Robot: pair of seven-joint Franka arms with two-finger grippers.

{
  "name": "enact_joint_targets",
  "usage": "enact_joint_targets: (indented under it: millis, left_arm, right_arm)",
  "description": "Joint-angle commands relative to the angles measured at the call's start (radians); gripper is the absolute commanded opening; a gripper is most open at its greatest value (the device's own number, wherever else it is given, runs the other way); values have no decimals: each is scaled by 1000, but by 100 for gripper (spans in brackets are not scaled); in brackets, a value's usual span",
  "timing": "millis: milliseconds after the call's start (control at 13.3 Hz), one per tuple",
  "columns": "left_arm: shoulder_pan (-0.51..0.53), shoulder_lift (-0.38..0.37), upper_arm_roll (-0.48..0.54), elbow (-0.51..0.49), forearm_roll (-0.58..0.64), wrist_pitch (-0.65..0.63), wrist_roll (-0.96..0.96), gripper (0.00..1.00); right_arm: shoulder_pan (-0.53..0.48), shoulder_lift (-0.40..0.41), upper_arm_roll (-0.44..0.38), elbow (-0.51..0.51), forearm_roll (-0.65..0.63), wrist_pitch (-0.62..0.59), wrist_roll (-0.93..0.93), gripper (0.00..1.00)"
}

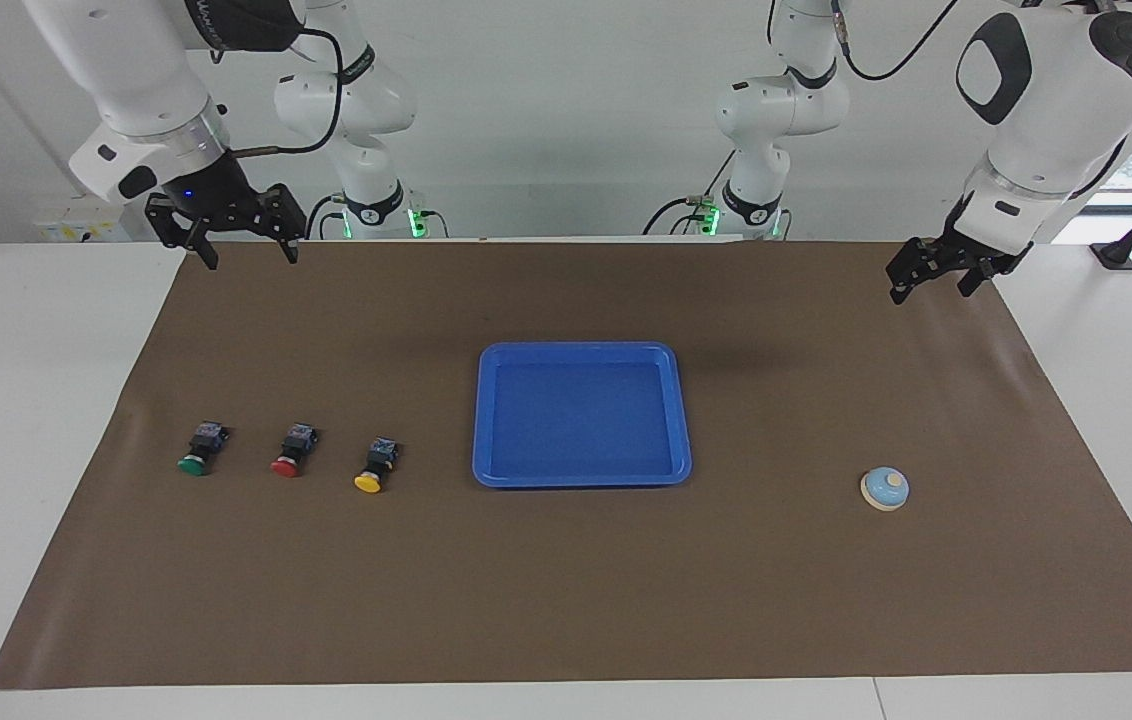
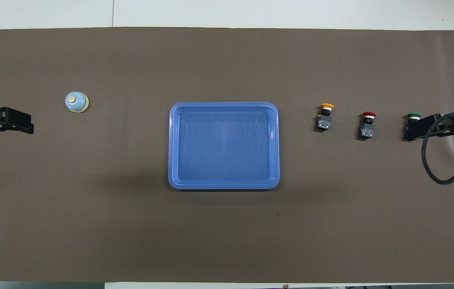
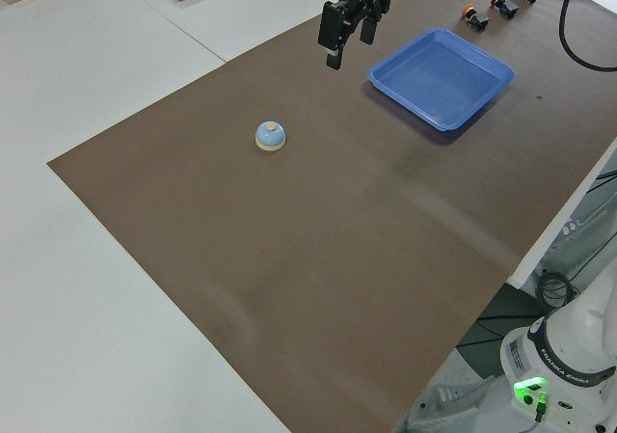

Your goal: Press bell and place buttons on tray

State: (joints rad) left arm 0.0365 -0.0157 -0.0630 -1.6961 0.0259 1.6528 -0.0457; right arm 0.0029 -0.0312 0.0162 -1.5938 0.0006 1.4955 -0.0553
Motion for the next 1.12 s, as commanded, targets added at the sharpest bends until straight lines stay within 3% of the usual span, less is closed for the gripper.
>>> enact_joint_targets:
  millis: [0, 150, 300, 375, 450, 599, 824, 1049]
  left_arm:
    - [-10, -12, 5, -36, -17, 47, -13, 91]
    - [-33, 5, 5, -31, -17, 55, -13, 76]
    - [-35, 34, 5, -27, -17, 80, -13, 37]
    - [-35, 51, 5, -27, -17, 96, -13, 11]
    - [-36, 69, 5, -27, -17, 113, -13, 0]
    - [-36, 140, 6, -8, -11, 163, -14, 0]
    - [-46, 313, 6, 122, -10, 202, -13, 0]
    - [-33, 443, 9, 189, -12, 269, -13, 0]
  right_arm:
    - [-17, -13, 7, -11, 1, 2, -28, 100]
    - [-17, -13, 7, -12, 1, 2, -28, 100]
    - [-17, -13, 7, -11, 1, 2, -28, 100]
    - [-17, -13, 7, -12, 1, 2, -28, 100]
    - [-17, -13, 7, -11, 1, 2, -28, 100]
    - [-17, -13, 7, -12, 1, 2, -28, 100]
    - [-17, -13, 7, -11, 1, 2, -28, 100]
    - [-17, -13, 7, -12, 1, 2, -28, 100]
